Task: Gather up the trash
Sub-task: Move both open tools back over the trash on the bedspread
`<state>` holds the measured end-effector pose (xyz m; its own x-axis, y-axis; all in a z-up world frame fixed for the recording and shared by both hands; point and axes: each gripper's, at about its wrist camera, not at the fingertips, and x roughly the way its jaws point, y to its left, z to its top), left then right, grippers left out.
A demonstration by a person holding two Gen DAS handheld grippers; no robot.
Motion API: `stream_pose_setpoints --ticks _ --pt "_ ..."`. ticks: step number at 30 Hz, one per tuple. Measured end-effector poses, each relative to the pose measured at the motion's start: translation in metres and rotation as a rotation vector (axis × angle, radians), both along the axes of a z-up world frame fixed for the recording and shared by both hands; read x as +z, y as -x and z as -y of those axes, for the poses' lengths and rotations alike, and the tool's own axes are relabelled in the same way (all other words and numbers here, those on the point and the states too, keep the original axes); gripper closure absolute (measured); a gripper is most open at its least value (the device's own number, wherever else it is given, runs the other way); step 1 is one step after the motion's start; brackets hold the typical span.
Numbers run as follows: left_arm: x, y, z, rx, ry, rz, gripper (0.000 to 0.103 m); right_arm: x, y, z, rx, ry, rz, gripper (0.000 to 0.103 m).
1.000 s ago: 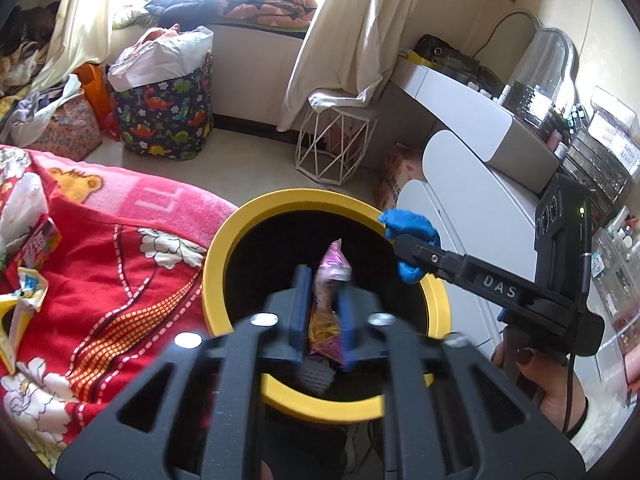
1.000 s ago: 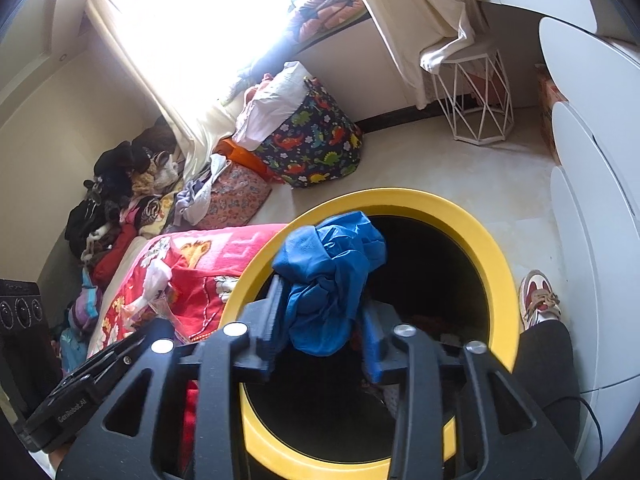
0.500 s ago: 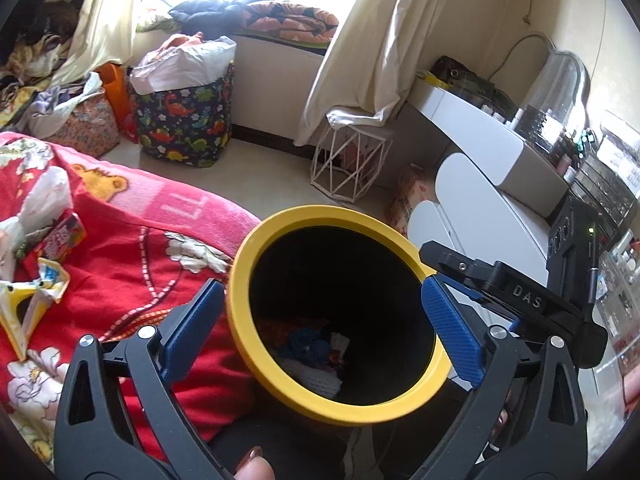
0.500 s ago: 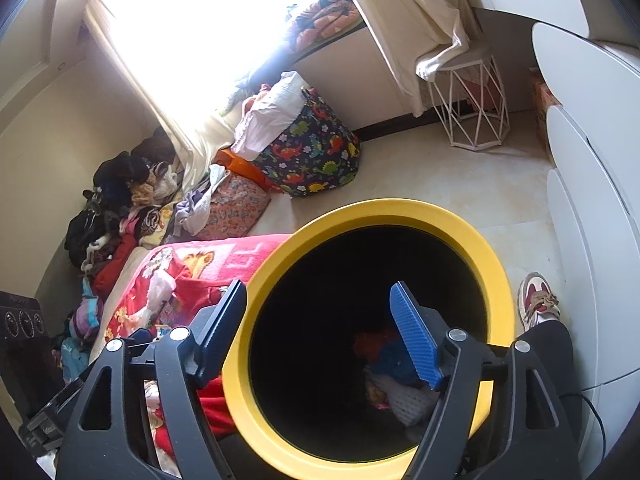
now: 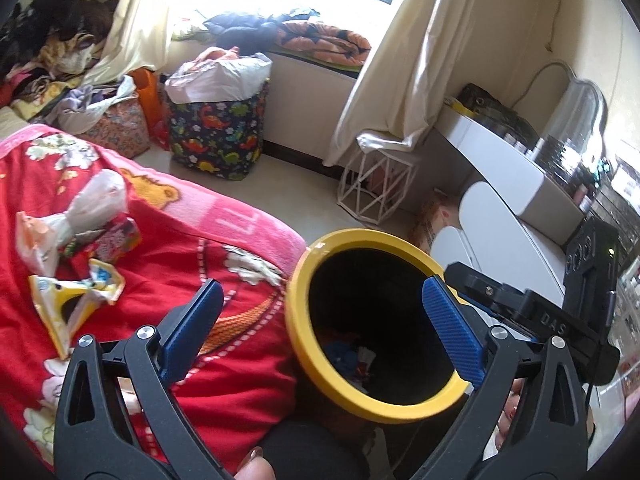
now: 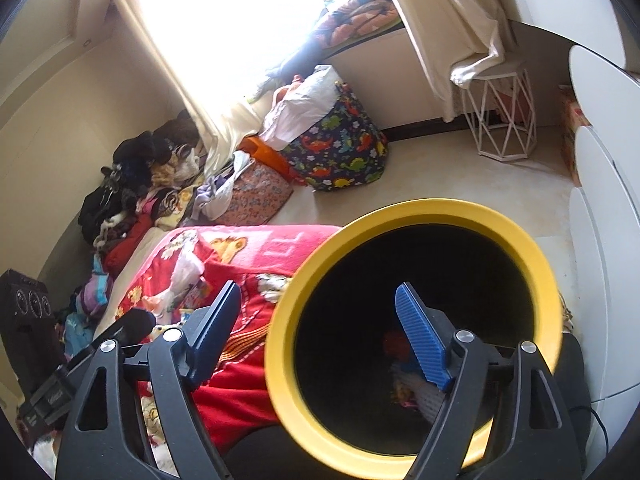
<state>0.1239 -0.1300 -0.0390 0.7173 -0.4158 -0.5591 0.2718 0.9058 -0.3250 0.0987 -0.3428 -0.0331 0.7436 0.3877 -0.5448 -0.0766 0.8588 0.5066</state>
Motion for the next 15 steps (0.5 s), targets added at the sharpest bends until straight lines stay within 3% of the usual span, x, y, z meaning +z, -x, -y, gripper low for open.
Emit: stream_pose_setpoints --ticks 15 --pt "-0.001 -0.004 -0.098 0.216 0.042 -0.009 0.012 0.010 -0.017 -0.082 0.150 0.052 0.002 0.023"
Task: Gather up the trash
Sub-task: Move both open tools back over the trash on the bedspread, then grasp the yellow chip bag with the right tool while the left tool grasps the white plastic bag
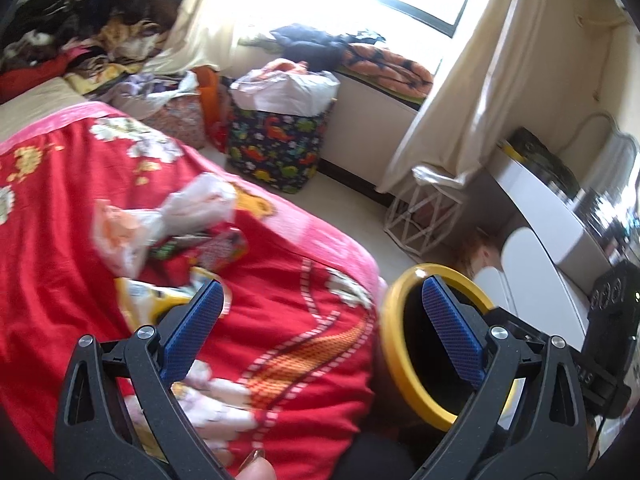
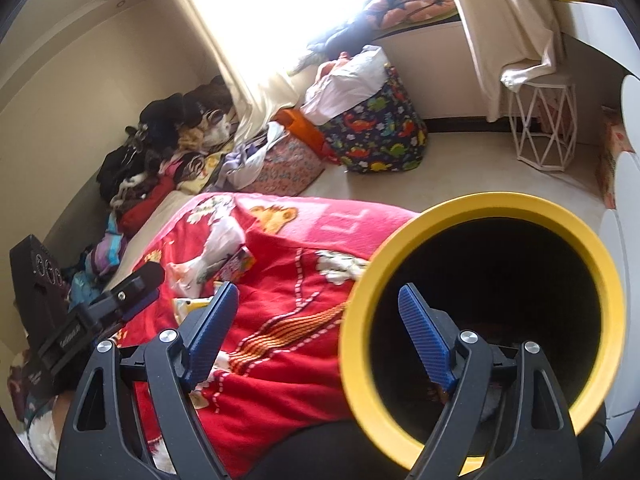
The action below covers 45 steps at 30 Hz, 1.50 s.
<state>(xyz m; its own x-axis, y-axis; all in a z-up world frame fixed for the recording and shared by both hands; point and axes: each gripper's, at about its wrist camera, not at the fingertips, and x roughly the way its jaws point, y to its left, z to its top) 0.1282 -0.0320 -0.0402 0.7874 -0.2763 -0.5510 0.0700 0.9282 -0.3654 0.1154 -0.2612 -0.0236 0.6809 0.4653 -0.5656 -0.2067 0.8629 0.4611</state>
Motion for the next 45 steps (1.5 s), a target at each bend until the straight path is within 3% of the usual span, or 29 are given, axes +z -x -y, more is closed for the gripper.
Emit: stream_pose_setpoints --ticks 14,17,30,40,45 --pt "-0.016 -0.010 -0.121 0.259 0.050 -0.057 0.012 -0.006 -0.030 -0.104 0.189 0.039 -0.025 0.023" --pt "-0.022 -0.014 -0.140 0.287 0.062 -0.077 0.019 -0.011 -0.037 -0.126 0.220 0.045 -0.040 0.023" --pt "-0.049 -0.037 -0.163 0.269 0.100 -0.147 0.044 -0.041 -0.078 -0.186 0.257 0.050 -0.139 0.023" --pt "-0.066 -0.058 -0.166 0.234 0.135 -0.194 0.045 -0.075 -0.114 -0.213 0.290 0.033 -0.284 0.023" --pt "-0.076 -0.064 -0.166 0.232 0.158 -0.221 0.045 -0.087 -0.111 -0.217 0.335 -0.006 -0.323 0.032"
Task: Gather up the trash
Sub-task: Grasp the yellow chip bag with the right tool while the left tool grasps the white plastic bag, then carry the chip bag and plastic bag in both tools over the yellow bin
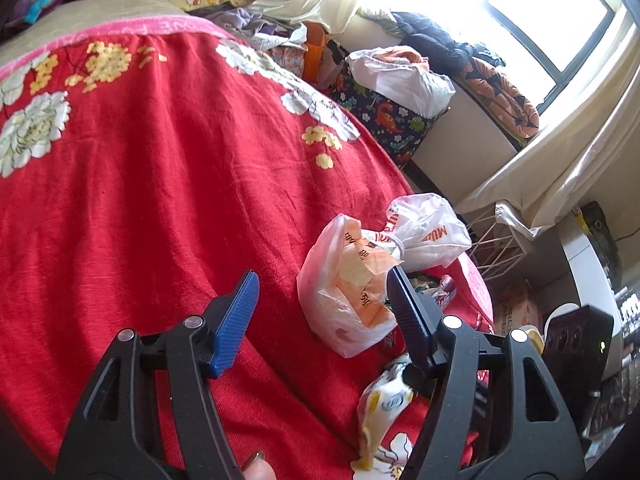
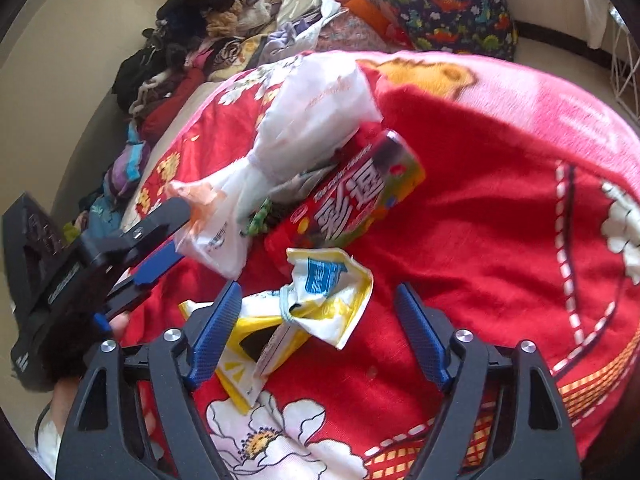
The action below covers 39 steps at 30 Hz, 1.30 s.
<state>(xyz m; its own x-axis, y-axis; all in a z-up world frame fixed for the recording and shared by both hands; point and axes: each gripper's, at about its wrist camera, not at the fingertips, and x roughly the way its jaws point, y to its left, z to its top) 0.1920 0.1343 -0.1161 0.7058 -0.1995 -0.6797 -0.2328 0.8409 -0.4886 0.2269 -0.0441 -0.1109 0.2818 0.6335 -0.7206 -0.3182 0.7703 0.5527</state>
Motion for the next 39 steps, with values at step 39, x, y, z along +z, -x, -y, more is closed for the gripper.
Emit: stream_pose_setpoints --ticks 39 --pt "0.035 0.048 0.061 -0.090 0.002 0.105 0.076 0.060 0.079 0.138 -0.137 -0.239 0.148 0.080"
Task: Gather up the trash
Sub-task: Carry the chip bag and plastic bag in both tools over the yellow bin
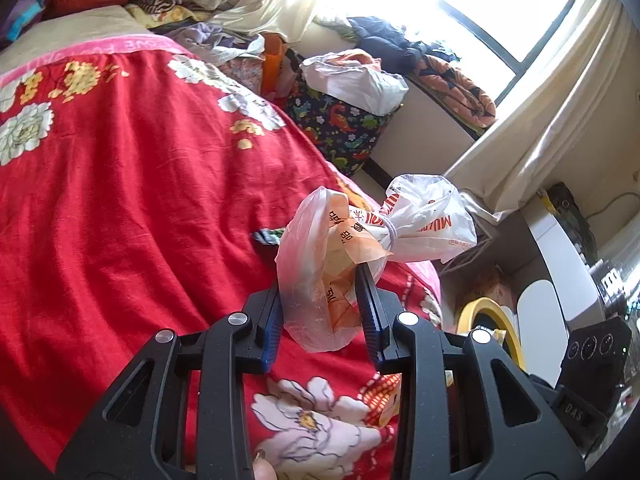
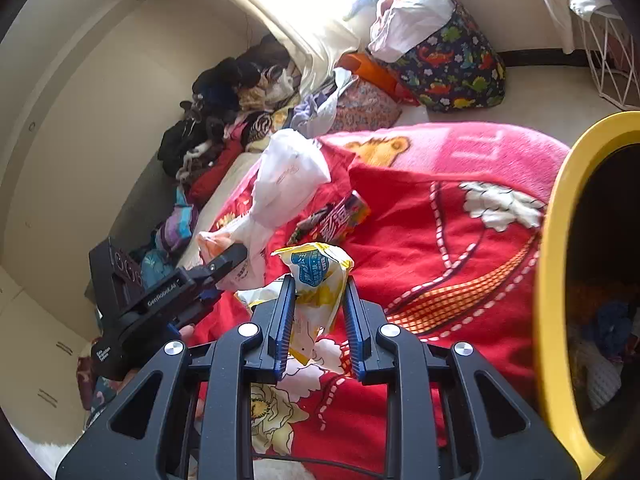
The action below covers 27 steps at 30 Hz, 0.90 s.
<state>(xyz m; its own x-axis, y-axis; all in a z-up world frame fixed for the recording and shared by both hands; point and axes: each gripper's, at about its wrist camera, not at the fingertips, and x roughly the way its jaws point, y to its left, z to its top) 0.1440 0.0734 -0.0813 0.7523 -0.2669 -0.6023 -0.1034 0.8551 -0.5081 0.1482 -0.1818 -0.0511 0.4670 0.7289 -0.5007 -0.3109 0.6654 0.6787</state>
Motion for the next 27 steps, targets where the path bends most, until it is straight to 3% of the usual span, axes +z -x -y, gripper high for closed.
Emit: stream_pose_setpoints --ticks 27 --pt "0.036 -0.004 0.094 -0.180 -0.083 0.072 0.076 0.016 0.023 0.123 -0.270 -0.038 0.055 0.080"
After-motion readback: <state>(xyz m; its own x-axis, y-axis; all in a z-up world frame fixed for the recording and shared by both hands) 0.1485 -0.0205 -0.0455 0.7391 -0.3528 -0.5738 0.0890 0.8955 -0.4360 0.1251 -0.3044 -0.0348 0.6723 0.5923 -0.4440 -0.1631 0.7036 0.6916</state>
